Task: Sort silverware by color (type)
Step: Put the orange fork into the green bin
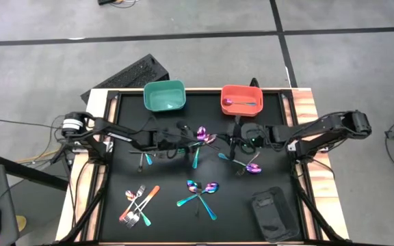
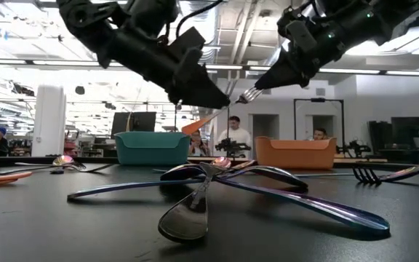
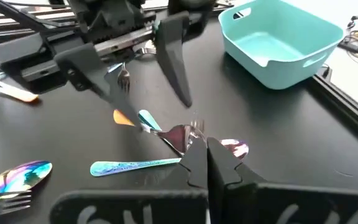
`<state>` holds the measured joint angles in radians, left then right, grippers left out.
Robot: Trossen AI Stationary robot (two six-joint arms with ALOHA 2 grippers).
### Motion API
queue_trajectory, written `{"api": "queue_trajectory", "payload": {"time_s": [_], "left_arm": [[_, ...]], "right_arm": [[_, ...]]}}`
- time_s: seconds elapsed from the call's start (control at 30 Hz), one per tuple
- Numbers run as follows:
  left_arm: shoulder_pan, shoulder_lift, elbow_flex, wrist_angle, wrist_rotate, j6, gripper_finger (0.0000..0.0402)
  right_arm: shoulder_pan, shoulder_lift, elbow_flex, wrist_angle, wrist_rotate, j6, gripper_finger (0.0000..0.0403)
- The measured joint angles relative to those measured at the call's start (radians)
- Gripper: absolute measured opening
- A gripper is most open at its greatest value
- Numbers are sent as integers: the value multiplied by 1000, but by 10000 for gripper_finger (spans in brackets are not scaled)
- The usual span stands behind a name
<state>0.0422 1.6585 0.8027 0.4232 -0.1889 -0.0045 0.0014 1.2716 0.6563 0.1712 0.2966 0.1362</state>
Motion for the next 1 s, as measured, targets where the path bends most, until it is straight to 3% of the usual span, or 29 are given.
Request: {"api": "queue_trajectory", "payload": {"time_s": [0.13, 0.27, 0.43, 0.57, 0.83, 1.0], "left_arm": [[7, 23, 29, 3, 90, -3, 185], [19, 32, 35, -4, 98, -23, 166], [26, 30, 35, -6, 94, -28, 98], [30, 25, 35, -51, 49, 11, 16], [130, -179, 35, -457, -259, 151, 2], [306, -321, 26, -634, -278, 270, 1]], "right_arm": [[5, 0, 0, 11, 5, -9, 5], [5, 0, 0, 41, 6, -22, 5], [3, 0, 1, 50, 17, -33, 5], [3, 0, 1, 49, 18, -19, 17], [12, 0, 1, 56, 71, 34, 85], [11, 3, 1, 94, 75, 47, 109]]}}
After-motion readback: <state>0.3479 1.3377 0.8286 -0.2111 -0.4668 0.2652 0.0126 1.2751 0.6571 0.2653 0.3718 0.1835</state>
